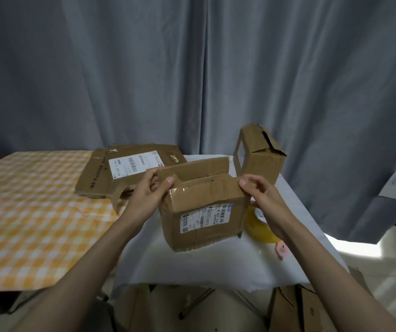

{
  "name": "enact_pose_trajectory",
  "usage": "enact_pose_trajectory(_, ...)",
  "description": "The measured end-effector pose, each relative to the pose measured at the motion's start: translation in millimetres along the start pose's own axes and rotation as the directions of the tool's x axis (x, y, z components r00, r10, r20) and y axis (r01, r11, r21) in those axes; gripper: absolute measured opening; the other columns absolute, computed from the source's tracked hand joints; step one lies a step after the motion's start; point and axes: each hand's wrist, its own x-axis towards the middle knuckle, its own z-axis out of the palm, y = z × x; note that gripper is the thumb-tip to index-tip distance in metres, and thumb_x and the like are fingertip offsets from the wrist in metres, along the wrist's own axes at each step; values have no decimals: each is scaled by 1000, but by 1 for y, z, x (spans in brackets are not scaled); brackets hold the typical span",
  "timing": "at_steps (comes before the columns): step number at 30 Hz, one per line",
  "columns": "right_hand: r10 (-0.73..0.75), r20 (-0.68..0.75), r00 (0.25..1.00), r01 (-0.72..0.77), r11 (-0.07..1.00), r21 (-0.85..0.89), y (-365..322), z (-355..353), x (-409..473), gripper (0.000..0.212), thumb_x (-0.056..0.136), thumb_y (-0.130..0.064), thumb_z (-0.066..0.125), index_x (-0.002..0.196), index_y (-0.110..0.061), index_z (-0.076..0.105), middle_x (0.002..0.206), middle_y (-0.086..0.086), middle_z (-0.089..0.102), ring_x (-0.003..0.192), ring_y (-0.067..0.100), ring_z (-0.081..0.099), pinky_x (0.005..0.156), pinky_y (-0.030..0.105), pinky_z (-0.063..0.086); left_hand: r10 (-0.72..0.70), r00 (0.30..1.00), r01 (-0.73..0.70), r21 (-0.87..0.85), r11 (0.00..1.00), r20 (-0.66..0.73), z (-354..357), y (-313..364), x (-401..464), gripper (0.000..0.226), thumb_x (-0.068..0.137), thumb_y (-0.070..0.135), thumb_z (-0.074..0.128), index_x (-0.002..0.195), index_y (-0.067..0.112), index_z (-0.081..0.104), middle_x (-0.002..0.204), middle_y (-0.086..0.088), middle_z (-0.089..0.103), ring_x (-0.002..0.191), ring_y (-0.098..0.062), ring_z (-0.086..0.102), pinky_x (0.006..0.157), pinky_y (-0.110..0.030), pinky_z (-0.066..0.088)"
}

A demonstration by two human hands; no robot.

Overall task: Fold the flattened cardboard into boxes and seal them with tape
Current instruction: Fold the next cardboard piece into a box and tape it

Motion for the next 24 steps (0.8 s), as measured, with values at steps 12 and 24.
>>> enact_pose_trajectory(12, 136, -16, 991, -136, 991, -17, -5, 15, 12, 25, 93, -27, 67, 117, -19, 69, 113, 4, 69, 106, 18, 63, 83, 27, 50, 68, 993, -77, 91, 993, 96, 1, -6, -14, 28, 94, 45, 61, 117, 31, 60, 114, 17, 67, 110, -4, 62, 91, -30, 54)
enact_pose_trajectory(24, 84, -277, 957, -163, 947, -278, -2, 33, 6, 39, 88, -59, 61, 87, -21, 58, 90, -3, 61, 89, 17, 58, 89, 40, 50, 111, 924, -335, 633, 698, 366, -9, -13, -26, 78, 82, 68, 62, 149, 53, 25, 149, 19, 28, 133, -6, 36, 106, -41, 44)
